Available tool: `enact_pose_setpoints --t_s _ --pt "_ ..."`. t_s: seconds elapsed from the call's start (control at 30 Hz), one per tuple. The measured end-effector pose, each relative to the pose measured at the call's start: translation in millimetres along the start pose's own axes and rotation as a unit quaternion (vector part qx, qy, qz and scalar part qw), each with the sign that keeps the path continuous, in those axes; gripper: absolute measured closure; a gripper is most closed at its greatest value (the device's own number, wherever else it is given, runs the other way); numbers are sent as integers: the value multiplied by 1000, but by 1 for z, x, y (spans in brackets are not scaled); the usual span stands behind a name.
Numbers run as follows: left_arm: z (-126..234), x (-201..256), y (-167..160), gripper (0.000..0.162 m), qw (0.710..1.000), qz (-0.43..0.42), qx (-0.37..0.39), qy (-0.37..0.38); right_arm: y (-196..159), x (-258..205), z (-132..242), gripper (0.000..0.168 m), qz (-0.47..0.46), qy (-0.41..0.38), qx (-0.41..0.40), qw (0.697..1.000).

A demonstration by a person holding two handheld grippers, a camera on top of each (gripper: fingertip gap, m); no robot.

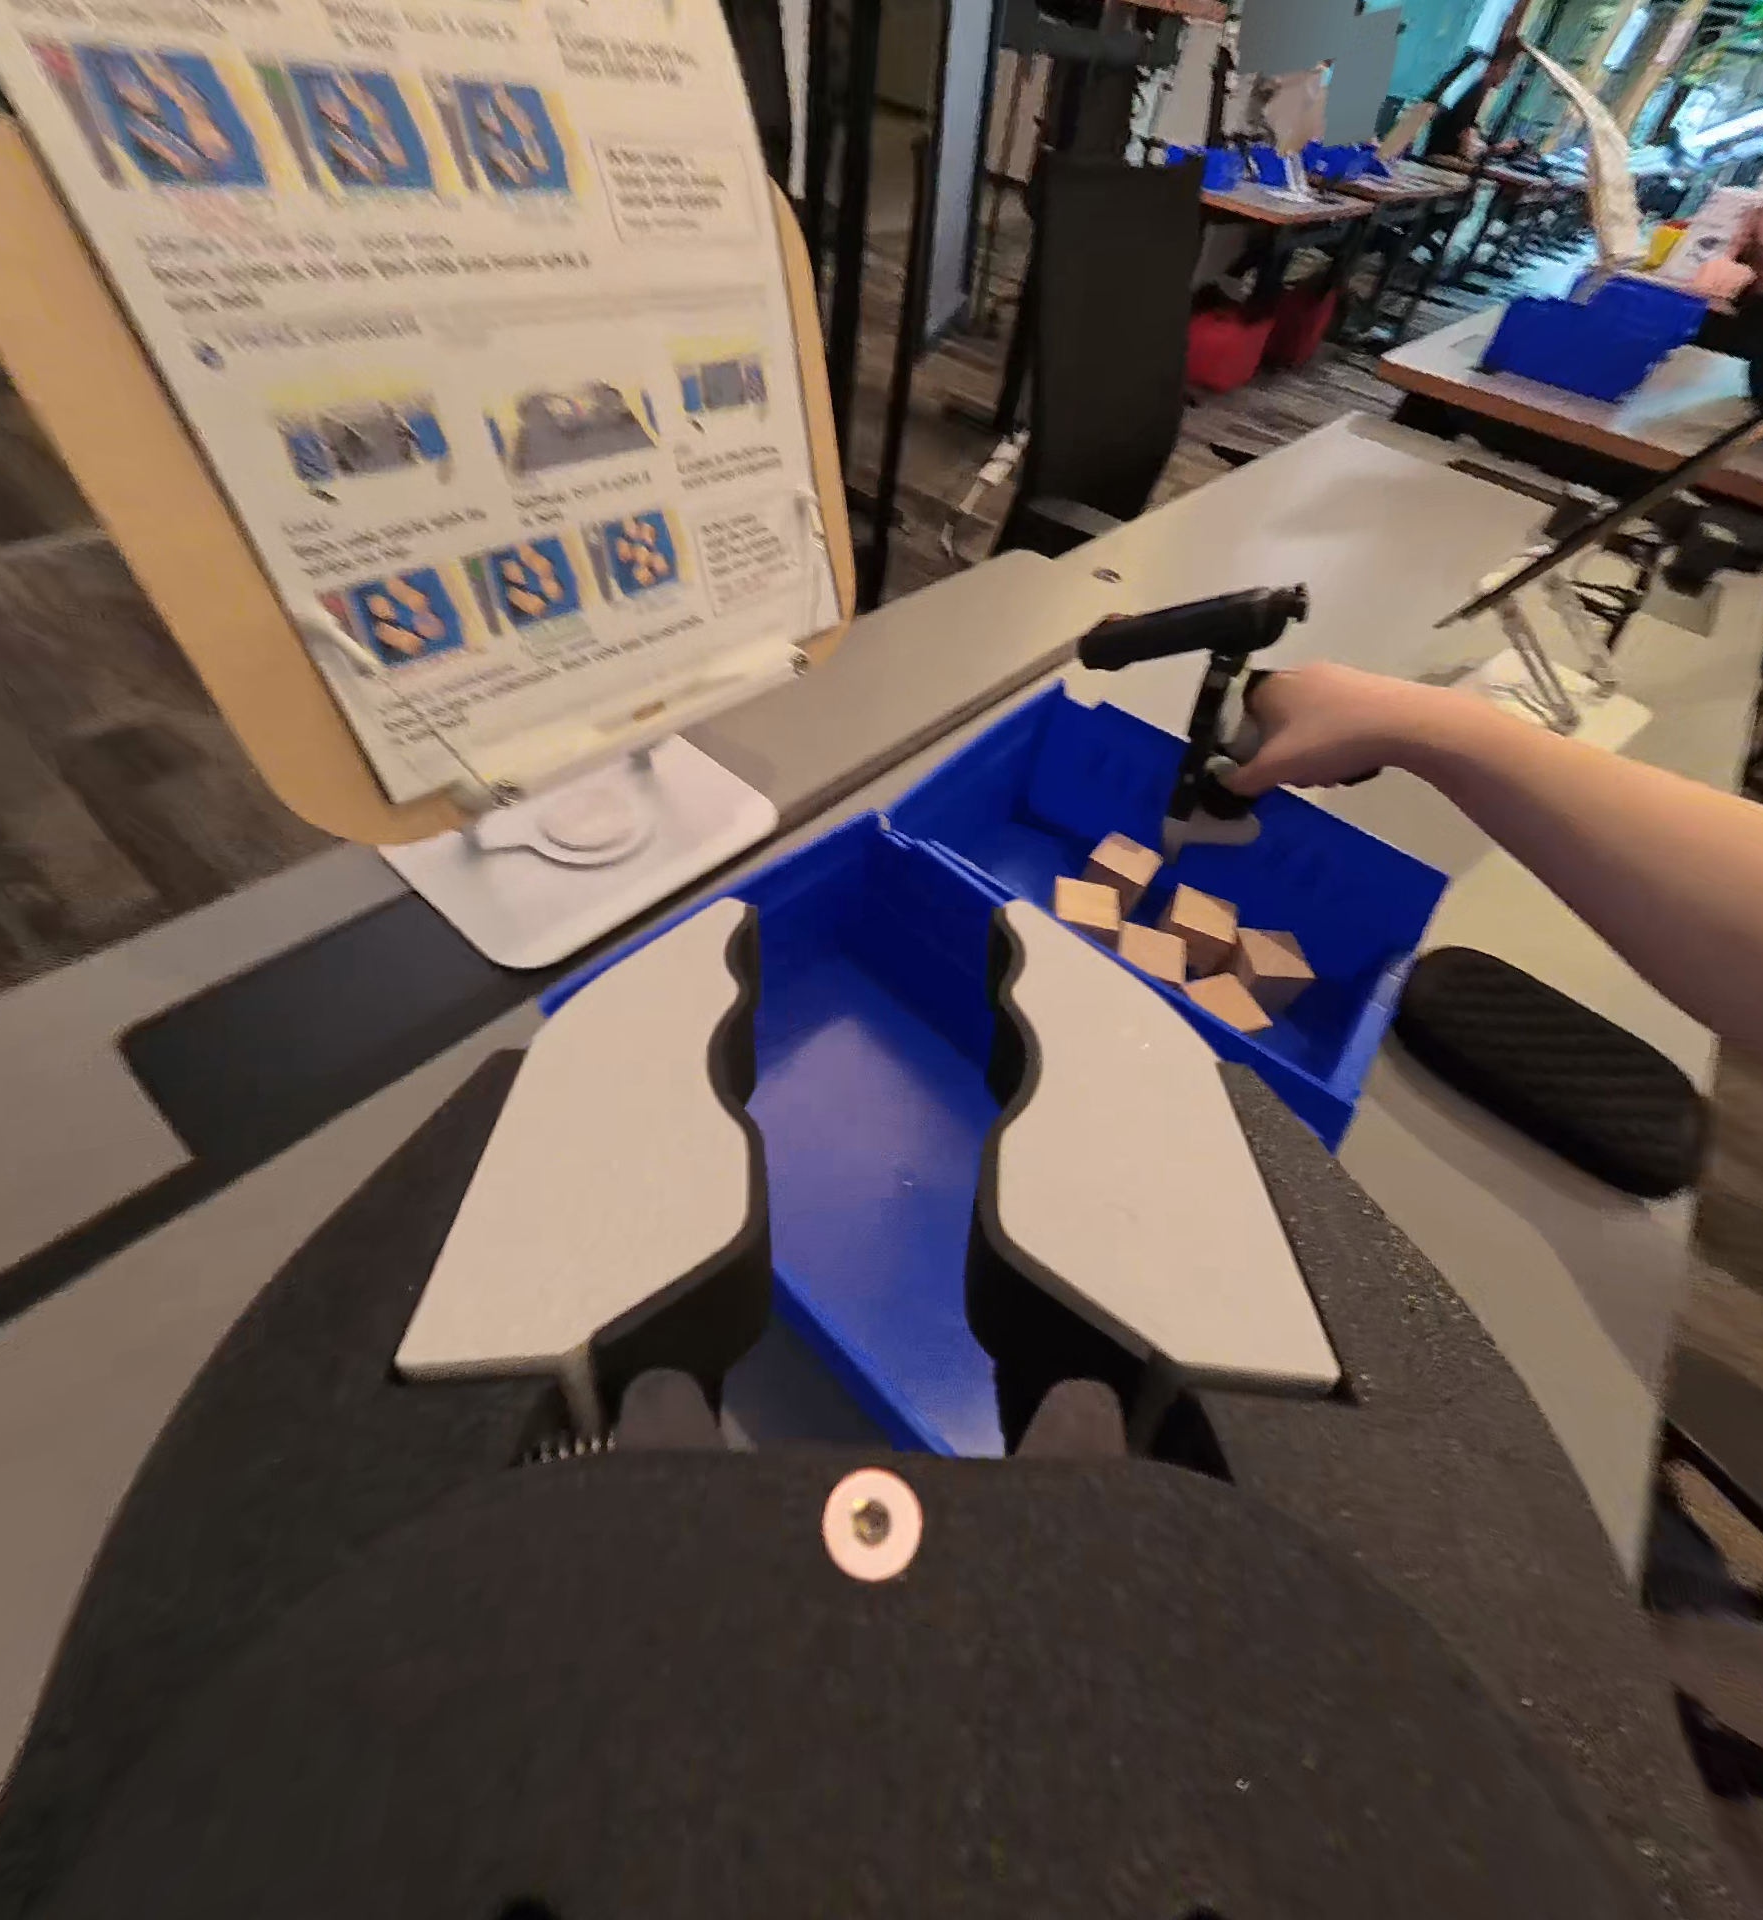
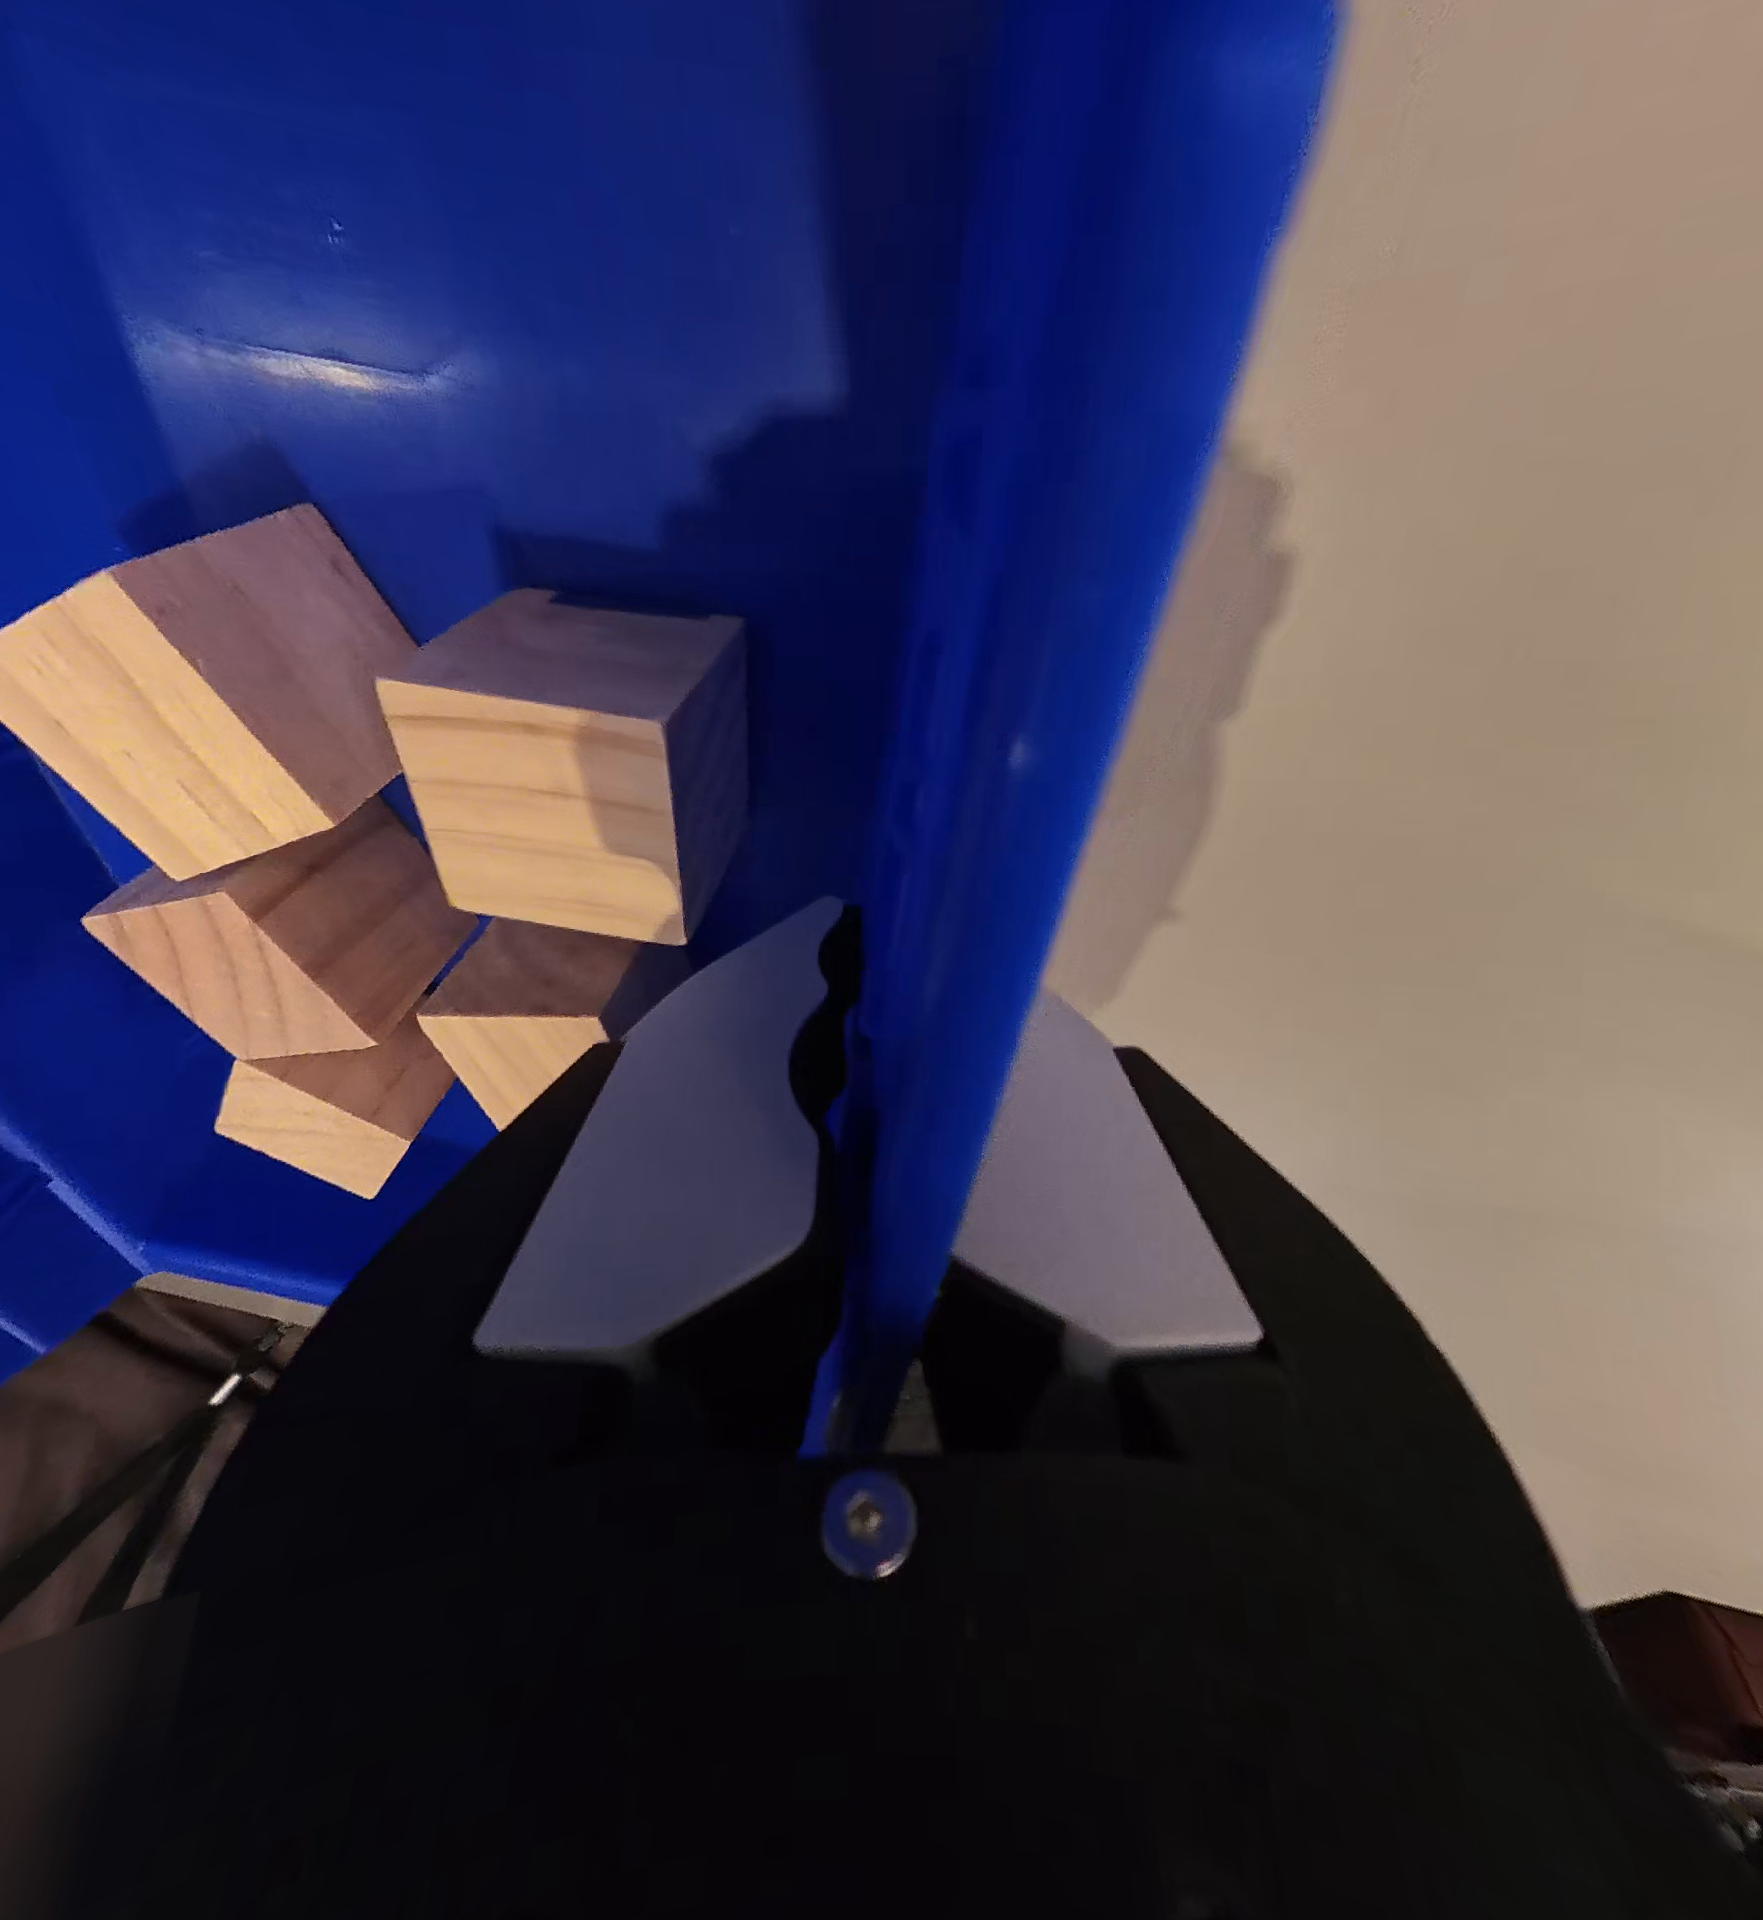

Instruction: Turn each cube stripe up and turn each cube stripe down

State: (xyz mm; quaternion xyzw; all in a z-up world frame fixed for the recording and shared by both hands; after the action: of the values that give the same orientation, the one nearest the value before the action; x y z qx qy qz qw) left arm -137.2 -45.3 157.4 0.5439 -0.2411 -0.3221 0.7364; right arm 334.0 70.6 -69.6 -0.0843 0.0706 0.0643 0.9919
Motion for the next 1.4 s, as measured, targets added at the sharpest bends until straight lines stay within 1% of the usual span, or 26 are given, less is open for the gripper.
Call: enact_pose_setpoints --t_s 0.03,0.1,0.17,0.27,0.37,0.5,0.57,0.63,0.7,0.83,0.9,0.97,1.13,1.23,1.33,1.4 --pt "4 -3 -3 122 1000 -1 18 15 0 1 0 162 -1 9 2 1000" --pt "10 -9 -8 129 998 1 65 26 -1 3 0 162 0 21 3 1000" --pt "19 -14 -3 129 996 0 90 17 -2 5 1 162 3 21 3 1000" --pt "36 -20 -2 128 992 9 127 24 -4 11 4 162 -3 25 -3 1000" --pt "52 -28 -4 128 989 26 144 27 -7 19 19 162 -18 22 -6 1000" --pt "74 -36 -4 128 980 41 188 43 -11 23 56 162 -37 17 17 999" --pt "82 -41 -3 124 973 46 216 69 -13 19 80 161 -44 10 28 999" --pt "88 -45 -4 121 967 52 231 92 -13 7 107 161 -44 -5 33 998" --pt "94 -47 -5 113 965 69 237 92 -12 -12 134 162 -39 -26 36 998" --pt "110 -41 -1 111 953 94 281 70 -2 -79 173 162 5 -43 35 998" --pt "118 -37 1 113 947 91 299 77 7 -124 181 162 38 -36 35 998" --pt "126 -33 1 113 945 87 302 93 18 -174 180 162 74 -21 34 996" --pt "149 -14 1 114 947 76 296 102 46 -305 150 162 156 31 12 987" --pt "162 1 3 118 943 55 312 101 58 -379 127 162 203 47 -6 978" --pt "171 14 5 118 942 41 318 97 65 -442 105 161 238 50 -11 970" --pt "174 19 4 117 945 33 309 103 69 -475 87 162 247 54 -17 967"
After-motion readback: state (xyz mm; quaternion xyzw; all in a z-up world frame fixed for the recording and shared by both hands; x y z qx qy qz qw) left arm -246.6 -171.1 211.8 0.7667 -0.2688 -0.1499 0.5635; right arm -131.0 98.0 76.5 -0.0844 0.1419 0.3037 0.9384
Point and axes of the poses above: each gripper's, where its closed fingertips meet, z back along the fingers, y out of its top, x = y × z across the jaws, the point moved 8 cm from there along z, back along the fingers, and after that the axes turned 7 degrees about -z, right-handed, at the moved point
